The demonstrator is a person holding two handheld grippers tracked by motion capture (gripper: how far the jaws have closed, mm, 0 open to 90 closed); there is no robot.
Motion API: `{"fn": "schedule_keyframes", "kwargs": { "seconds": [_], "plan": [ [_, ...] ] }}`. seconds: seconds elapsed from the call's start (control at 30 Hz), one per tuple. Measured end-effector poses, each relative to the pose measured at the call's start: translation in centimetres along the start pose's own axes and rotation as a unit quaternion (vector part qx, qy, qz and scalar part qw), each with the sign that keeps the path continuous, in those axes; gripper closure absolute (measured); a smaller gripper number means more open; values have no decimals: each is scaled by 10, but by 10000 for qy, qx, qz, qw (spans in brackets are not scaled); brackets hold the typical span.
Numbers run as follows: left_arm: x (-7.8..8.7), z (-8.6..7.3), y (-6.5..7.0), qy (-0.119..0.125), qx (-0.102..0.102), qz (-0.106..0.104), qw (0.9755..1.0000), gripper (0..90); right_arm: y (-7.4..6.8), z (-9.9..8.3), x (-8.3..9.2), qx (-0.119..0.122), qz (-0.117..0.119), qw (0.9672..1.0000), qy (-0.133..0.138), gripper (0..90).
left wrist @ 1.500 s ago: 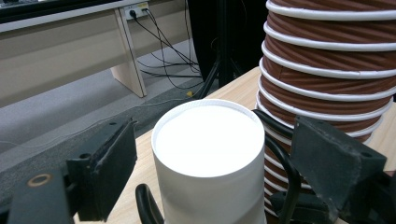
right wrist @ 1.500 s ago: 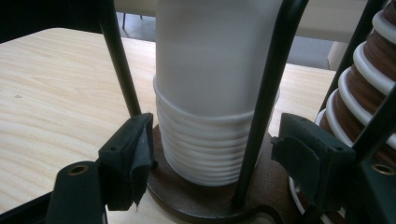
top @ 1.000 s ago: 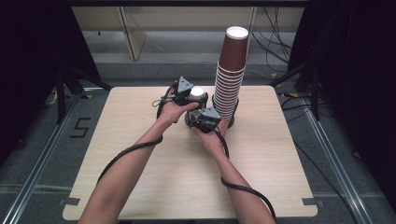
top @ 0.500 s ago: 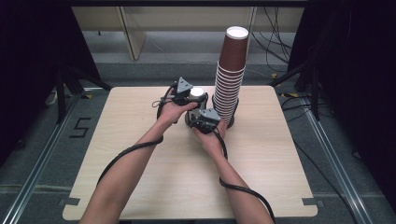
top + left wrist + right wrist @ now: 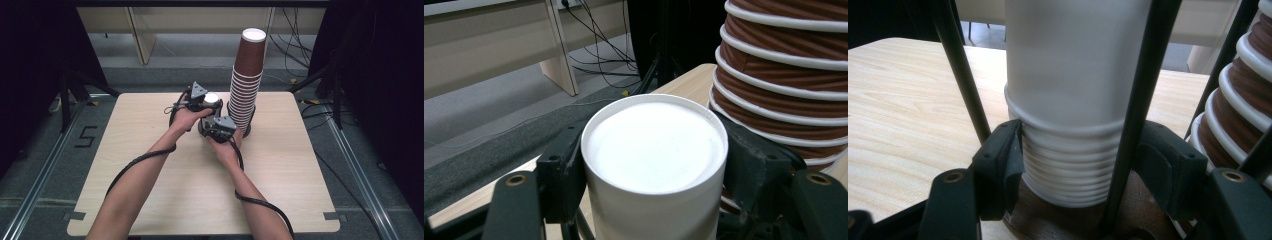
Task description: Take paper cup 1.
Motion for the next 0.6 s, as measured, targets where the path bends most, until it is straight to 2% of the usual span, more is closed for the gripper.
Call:
{"fn": "schedule_keyframes", "kwargs": {
  "seconds": [0.03,0.2,0.23,0.3,0.33,0.4,0.43,0.6],
  "plan": [
    [0,0,0,-5,-4,8,10000,328,2,0,0,168,-27,9999,11,382],
    [0,0,0,9,-20,13,10000,333,1,1,1,133,-16,9999,-24,383],
    [0,0,0,14,-11,18,10000,334,0,0,1,39,-45,10000,-21,384],
    [0,0,0,22,-4,32,10000,335,0,0,1,52,-44,10000,-44,384],
    [1,0,0,25,2,35,10000,336,2,0,1,196,-55,9998,-22,384],
    [1,1,0,46,17,39,10000,337,2,0,1,179,-58,9998,-10,385],
    [1,2,0,73,20,45,10000,337,1,0,1,64,-41,10000,-20,386],
    [4,8,0,188,38,55,9998,338,0,0,2,73,-27,9999,-69,389]
  ]
}}
Point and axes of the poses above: each handheld gripper's, and its own axes: x roughly backward along the jaws, z roughly out of its top, y roughly to its right, the point moved 1 cm from there along -x, roughly forward along the jaws, and after that the axes turned 1 degree about z, right-handed, at the moved point
